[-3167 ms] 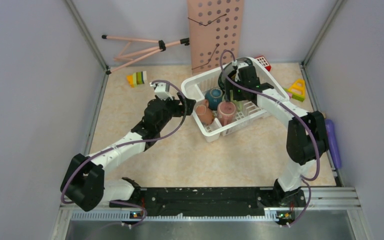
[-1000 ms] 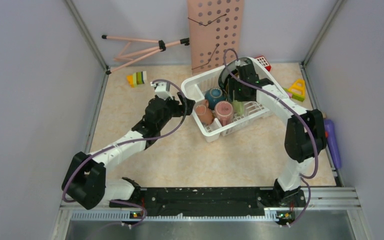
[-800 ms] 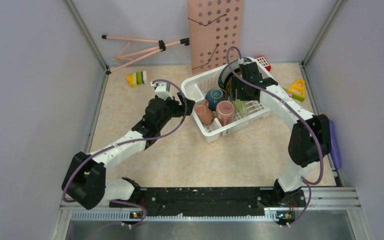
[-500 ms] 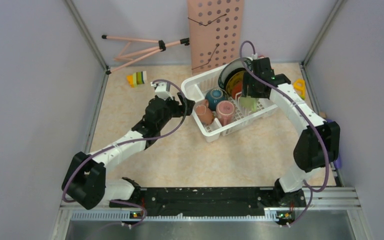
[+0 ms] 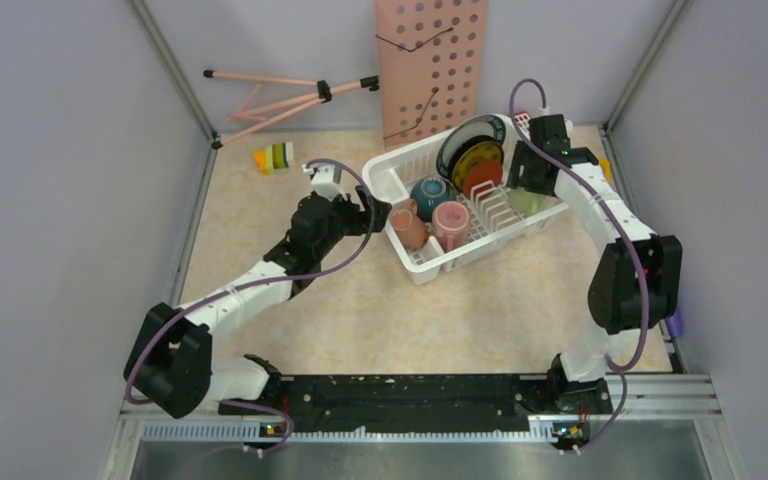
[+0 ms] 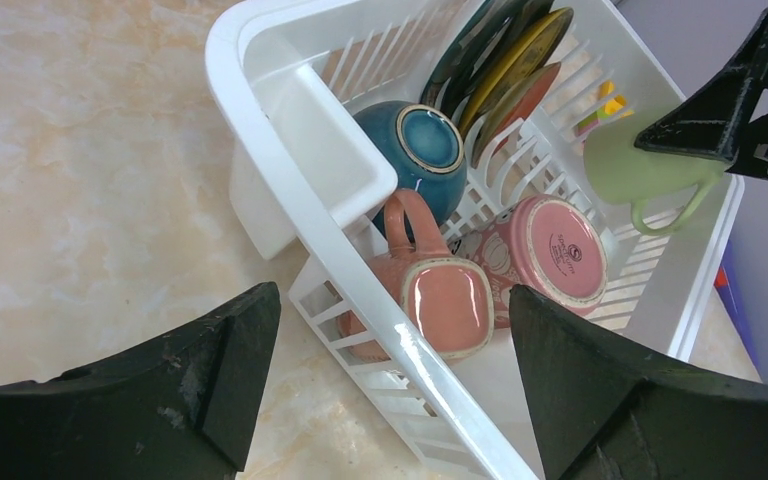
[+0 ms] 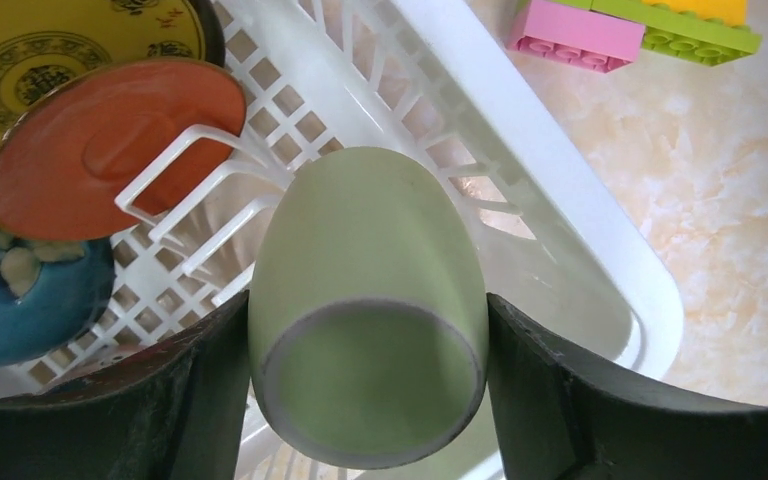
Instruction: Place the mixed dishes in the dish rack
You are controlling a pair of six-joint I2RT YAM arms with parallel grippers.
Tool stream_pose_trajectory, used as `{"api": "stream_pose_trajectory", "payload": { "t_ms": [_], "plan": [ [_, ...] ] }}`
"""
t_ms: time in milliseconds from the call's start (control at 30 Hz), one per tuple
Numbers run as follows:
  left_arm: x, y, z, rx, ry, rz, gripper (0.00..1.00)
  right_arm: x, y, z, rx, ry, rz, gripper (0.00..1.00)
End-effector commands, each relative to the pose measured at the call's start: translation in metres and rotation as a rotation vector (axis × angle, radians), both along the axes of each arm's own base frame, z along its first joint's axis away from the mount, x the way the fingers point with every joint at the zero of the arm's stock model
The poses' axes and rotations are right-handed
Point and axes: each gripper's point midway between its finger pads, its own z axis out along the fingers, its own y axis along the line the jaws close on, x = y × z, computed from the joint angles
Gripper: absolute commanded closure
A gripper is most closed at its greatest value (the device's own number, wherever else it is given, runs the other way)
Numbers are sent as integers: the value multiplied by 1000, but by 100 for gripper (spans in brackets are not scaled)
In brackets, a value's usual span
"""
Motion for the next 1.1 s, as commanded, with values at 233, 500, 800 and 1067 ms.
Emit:
{"api": "stream_pose_trajectory", "payload": {
  "t_ms": [233,500,800,1067],
  "plan": [
    [11,3,7,-41,20,51,7,1,-4,8,-6,-9,-4,1],
    [14,3,5,-56,34,52,7,-7,-7,37,-15,-55,-5,1],
    [20,6,-3,-91,70,83,8,-10,-2,46,51,-75,-58,1],
    [29,5,-22,-133,138,84,11,-27,7,92,164,-283,-53,1]
  ]
}}
